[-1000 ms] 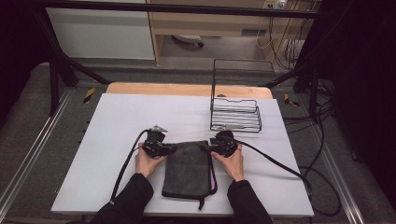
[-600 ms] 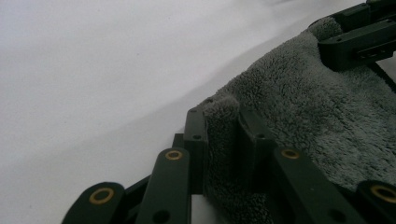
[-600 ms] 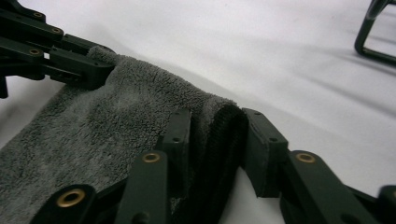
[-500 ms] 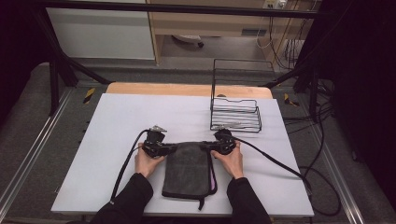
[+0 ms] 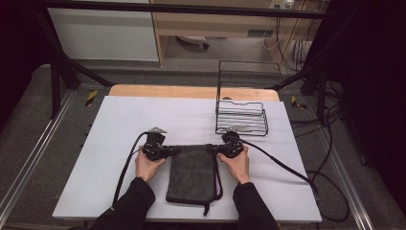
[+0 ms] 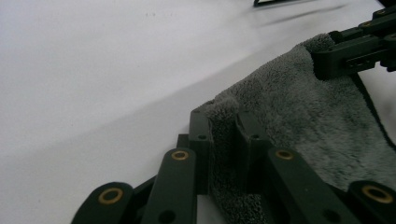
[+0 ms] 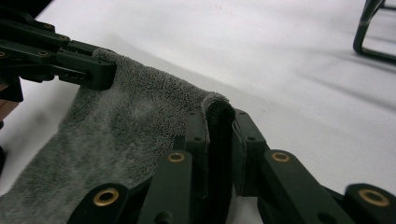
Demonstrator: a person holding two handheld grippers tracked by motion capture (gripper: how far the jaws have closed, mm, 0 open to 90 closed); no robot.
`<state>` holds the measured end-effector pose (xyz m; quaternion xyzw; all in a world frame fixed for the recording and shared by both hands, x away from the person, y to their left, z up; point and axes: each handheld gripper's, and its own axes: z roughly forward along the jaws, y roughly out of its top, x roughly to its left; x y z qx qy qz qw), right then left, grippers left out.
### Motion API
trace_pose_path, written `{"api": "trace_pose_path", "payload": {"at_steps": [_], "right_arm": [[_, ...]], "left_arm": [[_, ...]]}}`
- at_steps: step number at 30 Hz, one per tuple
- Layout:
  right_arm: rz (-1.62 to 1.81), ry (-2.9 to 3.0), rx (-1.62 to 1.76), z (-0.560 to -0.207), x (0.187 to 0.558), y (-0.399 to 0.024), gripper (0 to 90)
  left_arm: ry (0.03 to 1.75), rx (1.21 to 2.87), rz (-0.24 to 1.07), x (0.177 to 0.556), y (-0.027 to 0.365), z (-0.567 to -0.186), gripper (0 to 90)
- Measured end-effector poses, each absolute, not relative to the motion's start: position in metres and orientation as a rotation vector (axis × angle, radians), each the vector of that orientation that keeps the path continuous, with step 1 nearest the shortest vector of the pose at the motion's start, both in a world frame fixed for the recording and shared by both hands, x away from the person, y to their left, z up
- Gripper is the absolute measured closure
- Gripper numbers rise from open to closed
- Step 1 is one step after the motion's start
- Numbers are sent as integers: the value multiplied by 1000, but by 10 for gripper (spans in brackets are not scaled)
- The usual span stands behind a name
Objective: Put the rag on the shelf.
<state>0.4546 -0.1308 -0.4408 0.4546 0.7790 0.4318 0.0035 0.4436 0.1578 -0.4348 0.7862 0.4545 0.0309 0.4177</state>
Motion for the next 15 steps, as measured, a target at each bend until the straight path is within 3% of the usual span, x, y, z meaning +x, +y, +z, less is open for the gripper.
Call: {"api": "trace_pose_path", "payload": {"at_steps": [15], "right_arm": [[1501, 2339, 1308, -417, 429, -136, 798]], "left_arm": [[1057, 1896, 164, 422, 161, -414, 785]]}}
